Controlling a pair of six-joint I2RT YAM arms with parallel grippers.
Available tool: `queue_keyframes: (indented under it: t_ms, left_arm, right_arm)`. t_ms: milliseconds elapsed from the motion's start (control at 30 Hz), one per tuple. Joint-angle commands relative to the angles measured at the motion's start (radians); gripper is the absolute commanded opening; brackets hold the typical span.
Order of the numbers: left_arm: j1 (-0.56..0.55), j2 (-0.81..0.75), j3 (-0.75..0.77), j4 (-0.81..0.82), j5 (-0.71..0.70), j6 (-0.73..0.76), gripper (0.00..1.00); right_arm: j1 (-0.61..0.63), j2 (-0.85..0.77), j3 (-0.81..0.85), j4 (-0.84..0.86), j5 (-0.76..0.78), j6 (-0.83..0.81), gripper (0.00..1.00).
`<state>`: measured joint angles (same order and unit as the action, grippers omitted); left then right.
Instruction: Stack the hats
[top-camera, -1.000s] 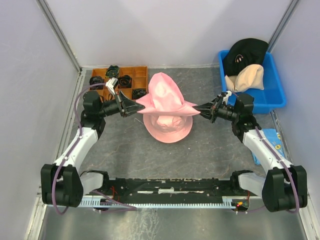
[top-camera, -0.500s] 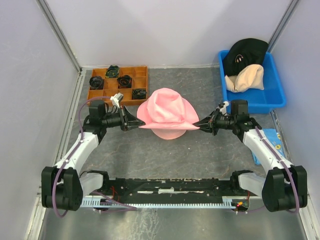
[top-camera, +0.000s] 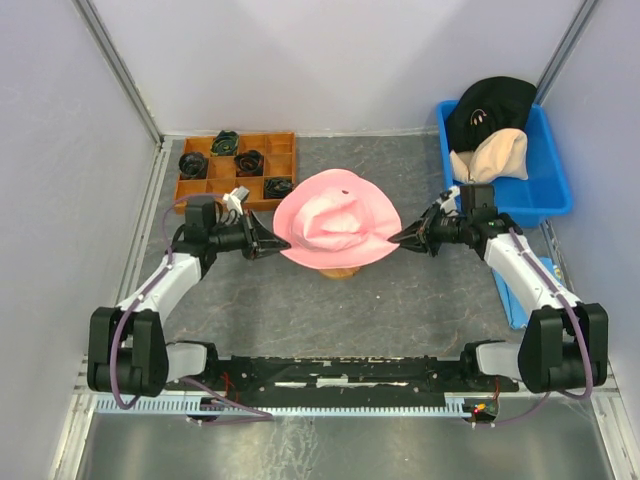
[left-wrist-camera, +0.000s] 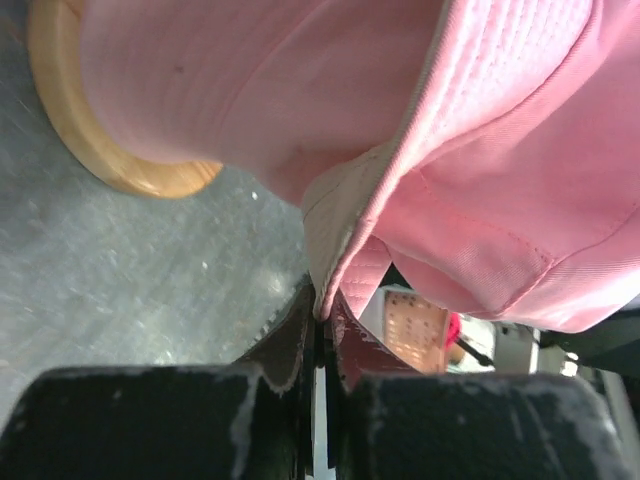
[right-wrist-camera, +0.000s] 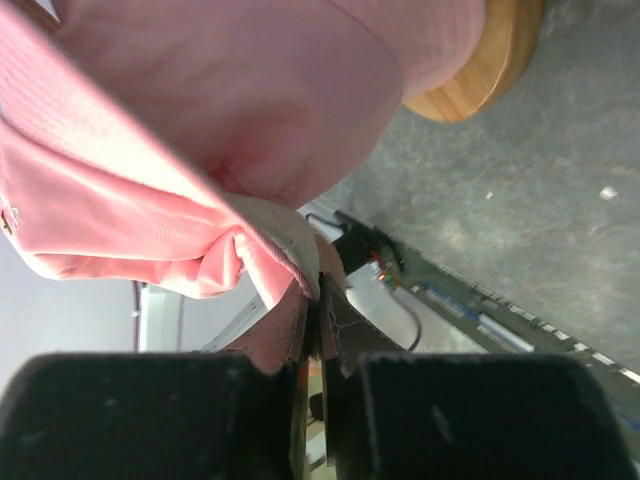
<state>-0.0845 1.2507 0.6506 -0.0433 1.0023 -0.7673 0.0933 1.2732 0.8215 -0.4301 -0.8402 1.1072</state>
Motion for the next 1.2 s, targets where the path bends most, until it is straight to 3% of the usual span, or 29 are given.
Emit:
queue_keyframes:
  t_ms: [0, 33, 100, 200, 367, 433, 467, 667, 967, 1167]
  left_arm:
    - [0.091, 0.026, 0.072, 0.076, -0.124, 0.075, 0.04]
    - [0.091, 0.043, 0.075, 0.1, -0.119, 0.058, 0.06]
    - [0.09, 0.087, 0.093, 0.15, -0.106, 0.023, 0.15]
    - [0.088, 0.115, 0.124, 0.157, -0.099, 0.011, 0.27]
    - [0.078, 0.133, 0.149, 0.161, -0.095, 0.004, 0.47]
    - [0.072, 0.143, 0.15, 0.174, -0.093, -0.007, 0.69]
    - [0.068, 0.145, 0.149, 0.182, -0.092, -0.013, 0.71]
    - [0.047, 0.192, 0.147, 0.265, -0.088, -0.061, 0.73]
    - [0.022, 0.261, 0.151, 0.407, -0.081, -0.157, 0.73]
    - [0.012, 0.26, 0.164, 0.408, -0.083, -0.173, 0.73]
  right_arm:
    - [-0.097, 0.032, 0.15, -0.084, 0.205, -0.164, 0.14]
    - [-0.097, 0.049, 0.174, -0.097, 0.214, -0.177, 0.15]
    - [-0.097, 0.09, 0.218, -0.128, 0.22, -0.201, 0.34]
    - [-0.096, 0.129, 0.29, -0.201, 0.247, -0.255, 0.47]
    - [-0.097, 0.129, 0.309, -0.173, 0.23, -0.248, 0.51]
    - [-0.096, 0.124, 0.292, -0.095, 0.195, -0.219, 0.51]
    - [-0.096, 0.123, 0.282, -0.056, 0.159, -0.201, 0.51]
    - [-0.067, 0.137, 0.277, 0.183, 0.008, -0.135, 0.53]
    - [-0.042, 0.31, 0.338, 0.379, -0.071, -0.137, 0.72]
    - [0.006, 0.372, 0.337, 0.565, -0.115, -0.021, 0.71]
